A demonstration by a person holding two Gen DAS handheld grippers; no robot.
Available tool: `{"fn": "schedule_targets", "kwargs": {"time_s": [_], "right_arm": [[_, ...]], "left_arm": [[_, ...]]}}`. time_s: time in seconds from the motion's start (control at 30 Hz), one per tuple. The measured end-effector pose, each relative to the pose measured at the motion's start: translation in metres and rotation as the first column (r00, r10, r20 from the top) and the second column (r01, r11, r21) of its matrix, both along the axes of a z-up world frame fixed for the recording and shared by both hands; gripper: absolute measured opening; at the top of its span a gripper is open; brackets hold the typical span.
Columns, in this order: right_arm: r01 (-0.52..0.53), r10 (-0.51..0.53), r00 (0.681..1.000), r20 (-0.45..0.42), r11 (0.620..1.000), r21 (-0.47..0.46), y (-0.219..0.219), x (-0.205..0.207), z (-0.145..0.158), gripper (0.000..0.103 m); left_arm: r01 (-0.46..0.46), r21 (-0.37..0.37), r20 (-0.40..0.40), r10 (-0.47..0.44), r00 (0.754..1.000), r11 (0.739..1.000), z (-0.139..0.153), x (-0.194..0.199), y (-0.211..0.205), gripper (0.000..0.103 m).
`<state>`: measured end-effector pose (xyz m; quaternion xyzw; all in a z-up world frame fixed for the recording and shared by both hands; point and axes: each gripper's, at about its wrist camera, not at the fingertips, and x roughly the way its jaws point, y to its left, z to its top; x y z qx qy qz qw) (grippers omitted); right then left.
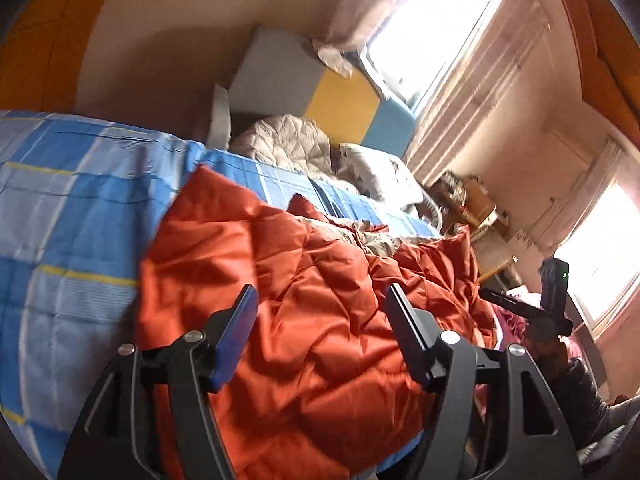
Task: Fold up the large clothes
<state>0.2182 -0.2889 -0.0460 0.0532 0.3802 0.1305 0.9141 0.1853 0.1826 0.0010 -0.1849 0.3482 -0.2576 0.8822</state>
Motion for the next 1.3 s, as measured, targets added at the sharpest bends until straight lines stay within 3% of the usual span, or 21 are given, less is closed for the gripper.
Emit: {"fn": "schedule_targets", "kwargs": {"time_s": [0.17, 0.27, 0.37, 0.4, 0.43, 0.53, 0.77, 0.97, 1.0, 1.07, 1.1, 1.17, 1.3], "right_arm": [[0.022, -0.022, 1.0, 0.007, 0.997, -0.068, 0.027, 0.034, -0.006, 0.047], [0.028, -0.029, 0.999, -0.014, 0.996, -0.089, 0.034, 0.051, -0.012, 0.036], [0.021, -0.026, 0.999, -0.045, 0.992, -0.121, 0.04, 0.062, -0.022, 0.019], [0.017, -0.024, 0.998, -0.051, 0.991, -0.132, 0.042, 0.063, -0.025, 0.014], [0.014, -0.022, 0.998, -0.054, 0.99, -0.143, 0.045, 0.065, -0.027, 0.008], [-0.001, -0.005, 0.999, -0.034, 0.984, -0.179, 0.049, 0.062, -0.025, 0.001], [0.011, -0.006, 1.0, 0.03, 0.987, -0.162, 0.042, 0.049, -0.006, 0.001], [0.024, -0.014, 0.998, 0.06, 0.987, -0.161, 0.043, 0.046, 0.004, 0.001], [0.024, -0.015, 0.998, 0.058, 0.986, -0.163, 0.043, 0.047, 0.003, 0.001], [0.024, -0.016, 0.999, 0.048, 0.986, -0.168, 0.043, 0.049, -0.001, 0.001], [0.024, -0.018, 0.999, 0.041, 0.986, -0.167, 0.043, 0.05, -0.004, 0.001], [0.023, -0.019, 0.999, 0.028, 0.986, -0.165, 0.043, 0.051, -0.008, 0.001], [0.022, -0.02, 1.0, 0.016, 0.987, -0.162, 0.045, 0.055, -0.013, 0.001]], "left_arm": [[0.009, 0.039, -0.059, -0.006, 0.998, 0.999, -0.011, 0.033, -0.025, 0.072], [0.031, 0.07, -0.094, -0.024, 0.995, 0.997, -0.019, 0.049, -0.037, 0.066], [0.061, 0.153, -0.114, -0.044, 0.992, 0.986, -0.026, 0.056, -0.054, 0.027], [0.067, 0.178, -0.118, -0.046, 0.992, 0.982, -0.029, 0.058, -0.058, 0.007], [0.067, 0.193, -0.12, -0.045, 0.992, 0.979, -0.03, 0.058, -0.06, 0.0], [0.055, 0.186, -0.087, -0.04, 0.995, 0.981, -0.028, 0.053, -0.06, 0.0], [-0.045, 0.129, 0.026, 0.042, 0.999, 0.991, -0.001, 0.04, -0.043, 0.0], [-0.038, 0.124, 0.023, 0.036, 0.999, 0.992, 0.01, 0.042, -0.041, 0.0], [-0.034, 0.13, 0.011, 0.033, 0.999, 0.991, 0.009, 0.043, -0.042, 0.001], [-0.045, 0.134, -0.014, 0.047, 0.999, 0.99, 0.005, 0.041, -0.039, 0.041], [-0.051, 0.119, -0.022, 0.054, 0.998, 0.992, 0.002, 0.041, -0.037, 0.076], [-0.038, 0.122, -0.049, 0.044, 0.998, 0.992, -0.003, 0.042, -0.038, 0.078], [0.039, 0.208, -0.101, -0.018, 0.995, 0.977, -0.017, 0.05, -0.059, 0.078]]}}
